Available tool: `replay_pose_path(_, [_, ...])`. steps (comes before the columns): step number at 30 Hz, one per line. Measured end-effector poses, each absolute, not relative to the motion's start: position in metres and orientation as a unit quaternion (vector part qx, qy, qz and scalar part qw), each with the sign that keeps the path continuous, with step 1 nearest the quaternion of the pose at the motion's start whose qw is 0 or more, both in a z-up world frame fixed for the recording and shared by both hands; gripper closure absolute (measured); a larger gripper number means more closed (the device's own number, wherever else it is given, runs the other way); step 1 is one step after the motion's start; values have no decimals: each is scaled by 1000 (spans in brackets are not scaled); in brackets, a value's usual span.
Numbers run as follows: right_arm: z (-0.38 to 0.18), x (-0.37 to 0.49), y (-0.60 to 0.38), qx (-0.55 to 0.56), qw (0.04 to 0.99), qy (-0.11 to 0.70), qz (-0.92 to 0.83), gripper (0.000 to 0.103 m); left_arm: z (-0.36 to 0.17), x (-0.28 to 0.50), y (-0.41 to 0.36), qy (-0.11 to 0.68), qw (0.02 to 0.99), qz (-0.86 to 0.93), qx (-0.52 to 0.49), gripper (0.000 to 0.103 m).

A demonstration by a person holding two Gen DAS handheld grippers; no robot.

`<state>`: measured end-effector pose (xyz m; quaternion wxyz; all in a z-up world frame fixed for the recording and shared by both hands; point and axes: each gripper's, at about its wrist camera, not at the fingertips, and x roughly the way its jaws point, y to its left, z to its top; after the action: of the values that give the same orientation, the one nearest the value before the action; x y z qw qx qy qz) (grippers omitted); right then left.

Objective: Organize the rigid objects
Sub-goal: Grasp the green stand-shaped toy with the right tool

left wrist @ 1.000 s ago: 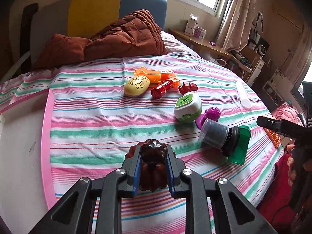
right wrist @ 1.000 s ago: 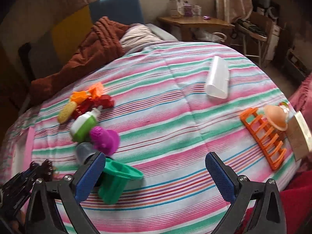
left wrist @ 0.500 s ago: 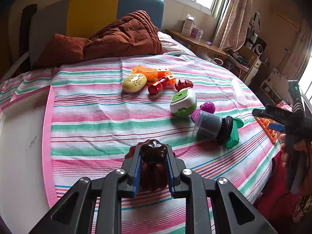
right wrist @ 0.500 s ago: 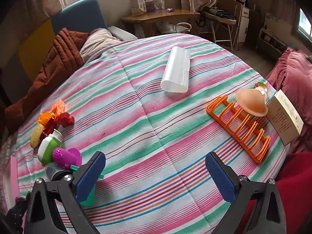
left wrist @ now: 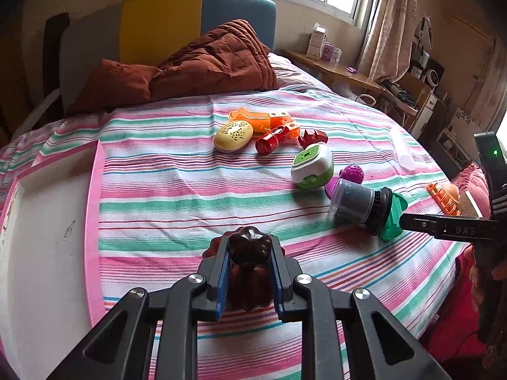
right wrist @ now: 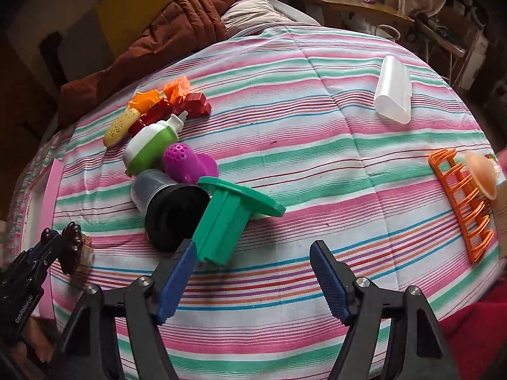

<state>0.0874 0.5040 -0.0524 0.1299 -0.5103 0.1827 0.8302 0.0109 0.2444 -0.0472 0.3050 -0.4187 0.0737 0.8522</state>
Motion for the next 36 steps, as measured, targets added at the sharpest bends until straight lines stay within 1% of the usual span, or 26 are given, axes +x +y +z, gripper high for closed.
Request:
replay_pose_path(3, [-59,84,499,-517,124,188,826,29,-47,13,246,79,302,854,-417,82])
replay_pose_path(6, [-68,79,494,-525,125,182,822,38,-47,15,247,86,296,856,-414,82])
replay_pose_path(7, [-70,77,493,-527,120,186,820,45,-47,16,247,88,294,858,-413,82])
replay_pose_path(8, [-72,76,493,-527,120,187,820,48,-46,16,247,90,292,859,-411,82])
replay_pose_path(9, [-71,75,492,-525,124,180,822,58,-46,17,247,92,291,860,-409,82])
replay_pose_path(10, [-70,75,492,-524,124,176,824,73,-45,18,247,94,289,861,-407,82])
replay_pose_path(16, [-59,84,501,-510,128,188,830,73,-43,18,248,101,284,865,-402,82])
replay_pose_path(23, [-39,86,507,-483,155,155,848,73,-46,18,249,105,279,865,-403,82])
replay_pose_path(36, [-45,83,504,-492,153,139,846,75,-48,21,251,115,278,865,-401,82])
